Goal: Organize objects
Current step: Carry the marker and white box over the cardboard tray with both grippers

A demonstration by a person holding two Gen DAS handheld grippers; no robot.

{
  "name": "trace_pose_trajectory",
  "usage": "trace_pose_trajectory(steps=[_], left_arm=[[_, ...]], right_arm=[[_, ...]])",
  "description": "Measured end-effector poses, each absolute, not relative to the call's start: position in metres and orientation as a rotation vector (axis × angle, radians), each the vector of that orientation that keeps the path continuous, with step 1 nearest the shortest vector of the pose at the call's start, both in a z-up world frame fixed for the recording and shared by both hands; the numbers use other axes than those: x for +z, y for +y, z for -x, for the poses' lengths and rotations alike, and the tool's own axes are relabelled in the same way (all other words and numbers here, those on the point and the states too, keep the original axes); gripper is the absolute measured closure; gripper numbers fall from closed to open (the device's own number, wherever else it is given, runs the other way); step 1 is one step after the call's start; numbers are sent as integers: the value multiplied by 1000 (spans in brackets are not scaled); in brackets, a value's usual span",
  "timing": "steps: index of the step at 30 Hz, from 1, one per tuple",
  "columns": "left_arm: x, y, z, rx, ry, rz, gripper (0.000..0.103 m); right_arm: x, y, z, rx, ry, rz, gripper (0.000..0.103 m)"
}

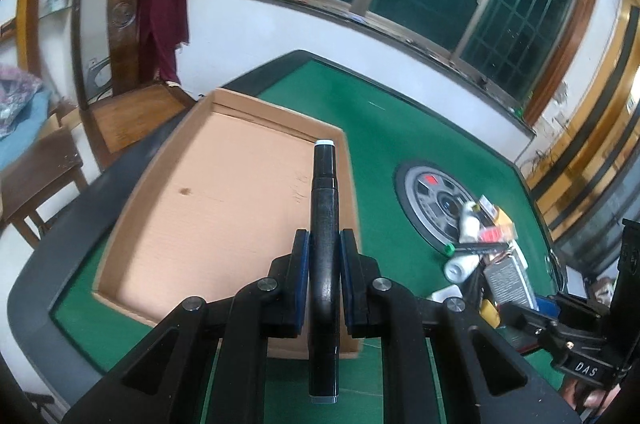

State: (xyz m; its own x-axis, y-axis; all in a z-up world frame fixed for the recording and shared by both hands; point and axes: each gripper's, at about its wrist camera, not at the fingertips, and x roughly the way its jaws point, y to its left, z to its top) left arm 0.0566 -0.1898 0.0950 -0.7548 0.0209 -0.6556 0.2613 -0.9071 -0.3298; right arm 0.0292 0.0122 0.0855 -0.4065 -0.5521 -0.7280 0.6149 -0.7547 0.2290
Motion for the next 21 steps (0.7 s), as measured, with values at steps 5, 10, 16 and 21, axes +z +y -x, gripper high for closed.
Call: trace_pose_trajectory(steps=[5,10,16,21], left_arm=[[95,-218,-75,-2718,660,-1002,91],[92,-236,-89,-2697,707,-963,91],[89,-244,-99,-2694,737,-938,91],[89,-247,-101,-2690,754,-935,91]], right_arm=[[89,-28,-27,-2130,100,-1091,79],[93,-56,-27,-2136,123,-1095,79],[95,-73,-27,-2138,134,-1124,79],[98,-83,-25,-2155,132,-1141,79]])
